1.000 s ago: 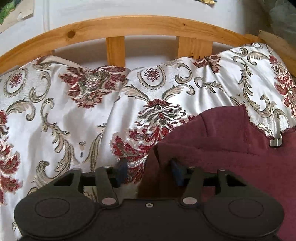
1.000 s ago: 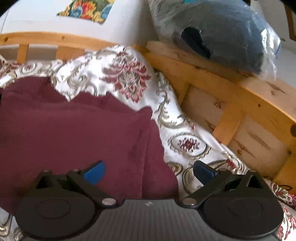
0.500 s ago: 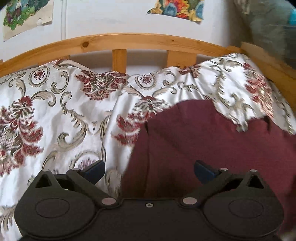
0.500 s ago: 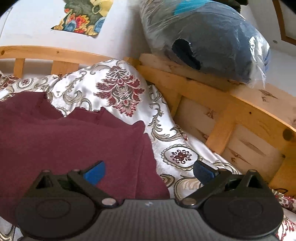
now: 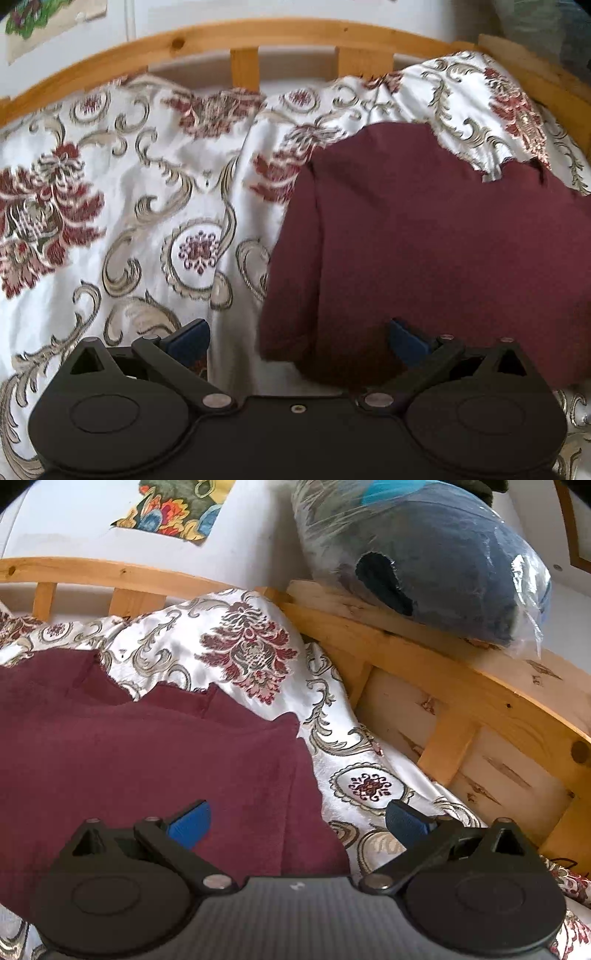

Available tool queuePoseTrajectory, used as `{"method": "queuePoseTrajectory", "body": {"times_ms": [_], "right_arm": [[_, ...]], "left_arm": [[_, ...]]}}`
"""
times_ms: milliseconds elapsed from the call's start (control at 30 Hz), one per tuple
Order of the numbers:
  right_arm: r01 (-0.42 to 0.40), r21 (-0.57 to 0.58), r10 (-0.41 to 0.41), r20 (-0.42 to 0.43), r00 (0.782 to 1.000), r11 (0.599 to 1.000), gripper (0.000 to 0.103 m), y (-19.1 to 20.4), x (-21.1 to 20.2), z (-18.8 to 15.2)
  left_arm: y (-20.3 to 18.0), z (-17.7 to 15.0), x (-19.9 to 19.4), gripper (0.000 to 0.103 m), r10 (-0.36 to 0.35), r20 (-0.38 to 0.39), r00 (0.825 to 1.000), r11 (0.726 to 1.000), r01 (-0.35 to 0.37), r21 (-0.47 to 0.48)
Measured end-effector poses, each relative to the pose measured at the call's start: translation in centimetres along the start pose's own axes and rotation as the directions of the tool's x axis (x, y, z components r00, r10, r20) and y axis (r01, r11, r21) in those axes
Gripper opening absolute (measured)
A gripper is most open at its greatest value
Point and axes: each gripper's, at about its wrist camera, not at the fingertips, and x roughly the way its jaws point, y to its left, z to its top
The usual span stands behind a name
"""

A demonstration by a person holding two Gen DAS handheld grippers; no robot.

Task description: Fold small clothes

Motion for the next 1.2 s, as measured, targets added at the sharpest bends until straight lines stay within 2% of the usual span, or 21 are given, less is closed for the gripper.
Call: {"method": "queuePoseTrajectory", "body": {"times_ms": [200,400,567,667,733,900,1033,1200], "right_arm": [[0.017,-0.034,-0.017,-0.009,1.0,0.999,0.103,0.9,0.5,-0.4],[0.023,-0.067,-0.021,0.03,0.999,0.997,0.103,1.5,-0.2,-0.4],[-0.053,-0.087,0.064,0.123,0.99,0.995,0.103,2.4,-1.7,0.0],[-0.139,-0.107,0.154,0.142,0.978,0.984,0.103,3.5,-2.6,0.3],[-0.208,-0.112,0.221,0.125,0.967,0.972,0.103,4.4,-3.0,0.4],[-0.293,-0.133,0.302,0.054,0.952,0.947,0.103,6.8,-3.3,0.3],[-0.285,-0.129,0.288,0.007,0.958,0.95,0.103,7.4,-2.9,0.2],[-0.261,-0.035,0.26,-0.027,0.965,0.965,0.103,5.7,-1.9,0.3]], "left_arm": [[0.1,0.1,0.7,0.102,0.0,-0.023,1.0,1.0,0.0,0.001],[0.4,-0.4,1.2,0.102,-0.012,-0.035,0.999,1.0,0.012,-0.019],[0.8,-0.3,1.6,0.103,-0.033,-0.05,0.998,0.999,0.031,-0.039],[1.0,-0.3,1.7,0.103,-0.045,-0.057,0.997,0.998,0.042,-0.048],[1.2,-0.3,1.7,0.103,-0.051,-0.061,0.997,0.997,0.047,-0.056],[1.5,-0.6,1.8,0.103,-0.059,-0.068,0.996,0.994,0.052,-0.093],[1.5,-0.7,1.7,0.103,-0.058,-0.066,0.996,0.994,0.052,-0.093],[1.5,-0.7,1.8,0.103,-0.058,-0.067,0.996,0.994,0.051,-0.094]]}}
